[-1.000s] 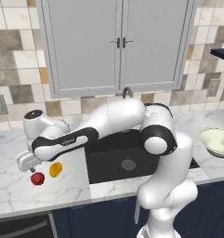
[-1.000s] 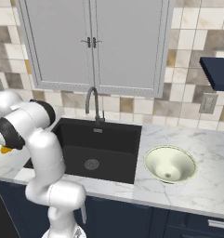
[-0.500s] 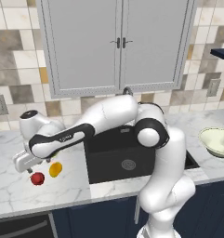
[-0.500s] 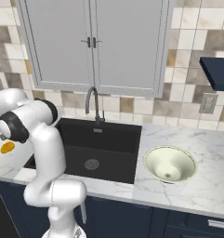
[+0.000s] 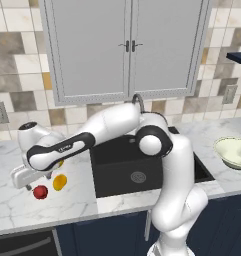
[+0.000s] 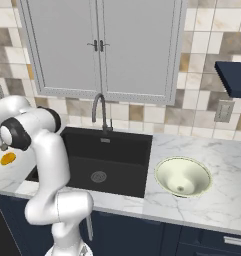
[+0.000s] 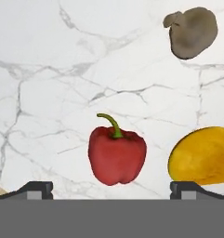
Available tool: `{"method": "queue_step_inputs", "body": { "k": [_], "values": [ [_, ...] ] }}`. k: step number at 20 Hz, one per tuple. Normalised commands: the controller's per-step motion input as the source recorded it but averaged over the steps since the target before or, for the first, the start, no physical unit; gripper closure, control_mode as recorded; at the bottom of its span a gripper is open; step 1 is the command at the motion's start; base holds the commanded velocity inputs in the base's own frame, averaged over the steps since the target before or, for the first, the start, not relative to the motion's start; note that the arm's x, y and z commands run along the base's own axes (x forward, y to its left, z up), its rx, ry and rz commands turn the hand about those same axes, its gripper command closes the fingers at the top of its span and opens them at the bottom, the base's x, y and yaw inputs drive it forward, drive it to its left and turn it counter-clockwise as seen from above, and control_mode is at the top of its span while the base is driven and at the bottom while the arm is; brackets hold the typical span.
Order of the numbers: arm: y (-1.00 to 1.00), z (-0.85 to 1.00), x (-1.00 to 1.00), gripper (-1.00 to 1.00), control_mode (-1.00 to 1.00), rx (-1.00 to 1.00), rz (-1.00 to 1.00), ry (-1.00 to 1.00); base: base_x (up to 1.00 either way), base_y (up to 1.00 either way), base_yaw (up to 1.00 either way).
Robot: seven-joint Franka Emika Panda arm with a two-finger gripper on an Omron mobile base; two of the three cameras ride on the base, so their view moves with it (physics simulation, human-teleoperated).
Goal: There is a mixed pile of frozen fruits and vegetables on the counter. Locate all the frozen vegetables and place the items in a bowl on the counter. Take all the frozen fruits and defrost them in a running sink.
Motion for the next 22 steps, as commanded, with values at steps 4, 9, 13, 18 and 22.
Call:
{"method": "queue_step_inputs", "body": {
  "k": [4,9,13,18,22],
  "values": [
    [0.00,-0.21,0.00,-1.00,-1.00,0.01,0.01,0.07,0.00,0.00,0.00],
    [0.00,-0.25,0.00,-1.00,-1.00,0.00,0.01,0.10,0.00,0.00,0.00],
    [-0.02,-0.26,0.00,-1.00,-1.00,0.00,0.01,0.06,0.00,0.00,0.00],
    [0.00,-0.22,0.00,-1.00,-1.00,0.00,0.02,0.02,0.00,0.00,0.00],
    [0.01,-0.19,0.00,-1.00,-1.00,-0.01,0.00,0.04,0.00,0.00,0.00]
  ]
}}
